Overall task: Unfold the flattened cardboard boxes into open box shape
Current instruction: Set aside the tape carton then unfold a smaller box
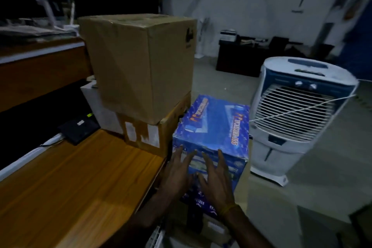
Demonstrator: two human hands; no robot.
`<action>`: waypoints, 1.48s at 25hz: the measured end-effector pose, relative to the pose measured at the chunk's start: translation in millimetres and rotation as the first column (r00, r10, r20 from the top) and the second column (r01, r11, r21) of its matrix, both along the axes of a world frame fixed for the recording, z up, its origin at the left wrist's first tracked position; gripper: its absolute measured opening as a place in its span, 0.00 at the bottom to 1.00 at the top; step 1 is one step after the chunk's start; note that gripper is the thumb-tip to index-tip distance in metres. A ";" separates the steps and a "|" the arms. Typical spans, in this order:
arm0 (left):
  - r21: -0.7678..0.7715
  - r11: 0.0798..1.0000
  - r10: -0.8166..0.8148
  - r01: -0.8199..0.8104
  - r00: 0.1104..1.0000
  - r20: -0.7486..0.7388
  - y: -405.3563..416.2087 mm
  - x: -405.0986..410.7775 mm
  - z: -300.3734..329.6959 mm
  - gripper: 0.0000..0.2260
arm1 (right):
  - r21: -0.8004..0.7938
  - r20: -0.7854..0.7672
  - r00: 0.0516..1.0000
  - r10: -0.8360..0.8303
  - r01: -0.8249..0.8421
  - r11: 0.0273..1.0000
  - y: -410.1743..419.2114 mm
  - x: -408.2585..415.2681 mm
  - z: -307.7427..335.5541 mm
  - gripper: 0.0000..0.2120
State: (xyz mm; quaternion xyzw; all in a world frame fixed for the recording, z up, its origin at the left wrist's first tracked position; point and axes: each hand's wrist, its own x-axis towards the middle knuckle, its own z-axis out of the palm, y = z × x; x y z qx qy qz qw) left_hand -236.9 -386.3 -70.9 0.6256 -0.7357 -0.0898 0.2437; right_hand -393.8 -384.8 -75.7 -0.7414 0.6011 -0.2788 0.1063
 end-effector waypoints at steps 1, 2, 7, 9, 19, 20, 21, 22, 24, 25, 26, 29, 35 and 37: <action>-0.008 1.000 -0.024 0.024 1.000 -0.001 -12.5 -5.5 -5.2 0.33 | 0.003 -0.014 1.000 -0.017 0.017 1.000 -8.3 -6.3 -3.3 0.31; -0.009 0.999 -0.035 0.035 0.999 -0.003 -23.6 -10.1 -9.8 0.33 | 0.012 -0.037 0.999 -0.033 0.034 0.999 -16.0 -12.0 -5.6 0.31; -0.011 0.999 0.046 -0.045 0.998 0.036 -75.3 -25.1 -20.1 0.38 | 0.019 -0.140 0.977 -0.160 0.164 0.986 -61.0 -46.4 -22.5 0.28; 0.020 0.990 0.138 -0.137 0.990 -0.029 -101.2 -14.1 -21.1 0.38 | 0.050 -0.023 0.967 -0.254 0.255 0.966 -73.2 -65.2 -34.8 0.29; 0.099 0.976 0.216 -0.193 0.835 -0.506 -113.1 5.3 -35.8 0.31 | 0.044 0.583 0.791 -0.186 0.198 0.979 -69.5 -88.4 -63.4 0.29; 0.085 0.975 0.219 -0.205 0.825 -0.521 -102.9 1.0 -34.6 0.30 | 0.018 0.606 0.771 -0.195 0.232 0.973 -63.8 -88.8 -61.4 0.27; 0.070 0.972 0.226 -0.224 0.817 -0.531 -91.4 -3.2 -34.9 0.30 | 0.006 0.620 0.756 -0.209 0.261 0.965 -57.0 -89.5 -59.5 0.26; 0.053 0.968 0.235 -0.245 0.815 -0.530 -77.6 -8.9 -34.7 0.29 | 0.011 0.632 0.742 -0.225 0.281 0.960 -48.6 -90.1 -57.9 0.26; 0.012 0.959 0.248 -0.282 0.820 -0.516 -48.9 -17.8 -35.1 0.29 | 0.020 0.649 0.716 -0.256 0.321 0.947 -25.6 -91.0 -55.6 0.25; -0.009 0.957 0.245 -0.291 0.822 -0.514 -35.8 -20.5 -34.0 0.29 | 0.017 0.657 0.705 -0.267 0.340 0.940 -12.9 -90.8 -53.7 0.25; -0.029 0.956 0.237 -0.293 0.825 -0.514 -23.4 -21.7 -31.7 0.29 | 0.017 0.664 0.693 -0.281 0.361 0.932 0.3 -89.6 -50.5 0.25; -0.086 0.945 0.229 -0.316 0.825 -0.517 12.5 -23.8 -15.1 0.30 | 0.008 0.718 0.626 -0.305 0.430 0.903 36.2 -81.6 -26.5 0.25; -0.220 0.938 0.139 -0.267 0.874 -0.466 -12.1 -35.2 69.1 0.31 | -0.198 0.671 0.693 -0.264 0.511 0.837 11.3 -92.6 44.7 0.23; -0.233 0.950 0.095 -0.207 0.904 -0.416 -46.1 -27.3 83.1 0.29 | -0.238 0.537 0.799 -0.269 0.449 0.861 -20.0 -101.4 65.7 0.22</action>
